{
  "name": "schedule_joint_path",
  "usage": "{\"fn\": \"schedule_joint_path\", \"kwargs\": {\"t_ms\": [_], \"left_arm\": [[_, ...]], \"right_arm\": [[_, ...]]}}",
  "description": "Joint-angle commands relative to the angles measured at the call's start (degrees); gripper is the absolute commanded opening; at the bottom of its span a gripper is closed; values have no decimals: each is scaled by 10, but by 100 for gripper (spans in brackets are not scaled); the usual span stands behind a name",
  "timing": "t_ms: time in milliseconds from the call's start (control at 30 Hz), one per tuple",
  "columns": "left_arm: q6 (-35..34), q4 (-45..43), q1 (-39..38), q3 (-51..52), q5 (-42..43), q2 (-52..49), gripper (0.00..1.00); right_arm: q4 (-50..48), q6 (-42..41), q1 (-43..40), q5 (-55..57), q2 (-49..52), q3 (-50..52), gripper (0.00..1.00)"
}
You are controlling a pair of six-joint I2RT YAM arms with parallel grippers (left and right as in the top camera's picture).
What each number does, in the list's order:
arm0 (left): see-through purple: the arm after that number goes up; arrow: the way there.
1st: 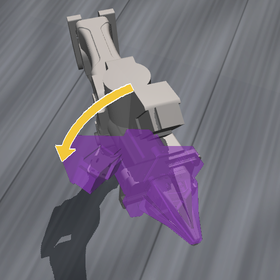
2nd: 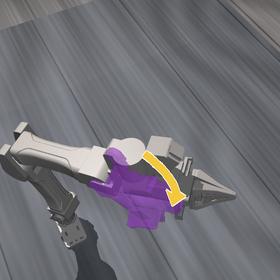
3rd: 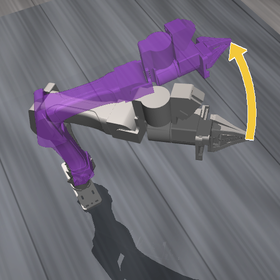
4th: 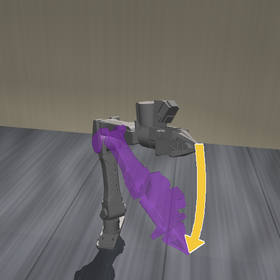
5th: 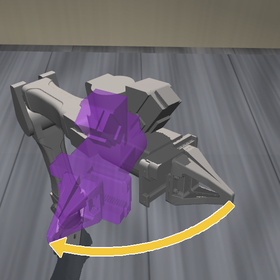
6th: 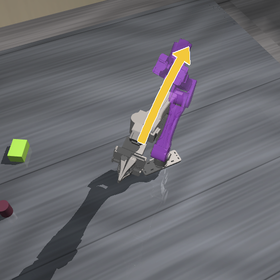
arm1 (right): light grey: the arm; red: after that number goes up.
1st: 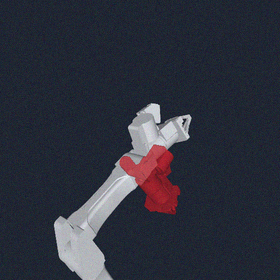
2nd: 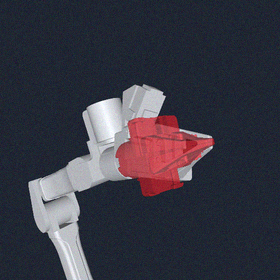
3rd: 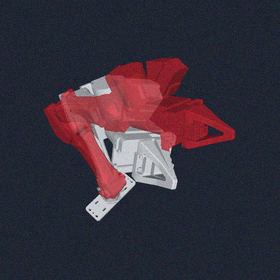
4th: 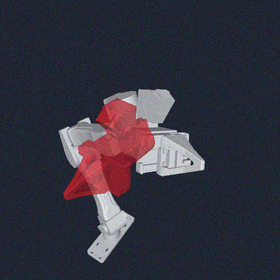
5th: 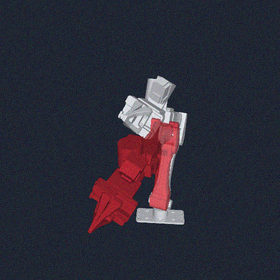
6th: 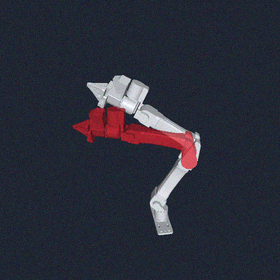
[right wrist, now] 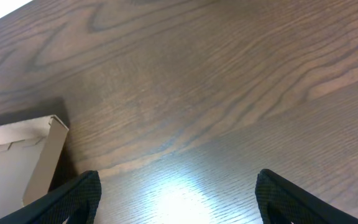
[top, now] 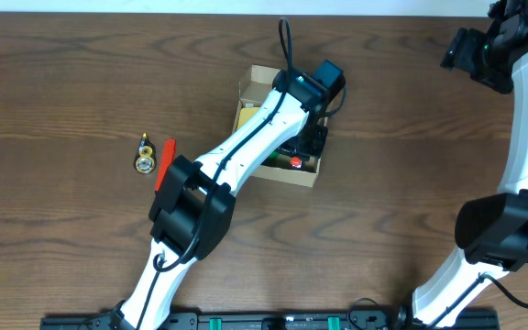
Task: Pack container
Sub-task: 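Carry red stapler into the box's right side and release it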
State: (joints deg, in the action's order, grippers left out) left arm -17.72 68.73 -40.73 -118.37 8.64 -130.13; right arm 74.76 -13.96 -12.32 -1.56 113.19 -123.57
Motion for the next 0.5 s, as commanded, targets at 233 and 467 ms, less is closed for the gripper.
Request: {"fn": "schedule_joint_path", "kwargs": {"t_ms": [233,467], "left_arm": [[12,-2,-3,1,2,-18,6],[12,0,-3,1,2,-18,42]], "right_arm": [[0,7,7,-4,4,4,81],[1,7,7,-4,4,4,81]]}}
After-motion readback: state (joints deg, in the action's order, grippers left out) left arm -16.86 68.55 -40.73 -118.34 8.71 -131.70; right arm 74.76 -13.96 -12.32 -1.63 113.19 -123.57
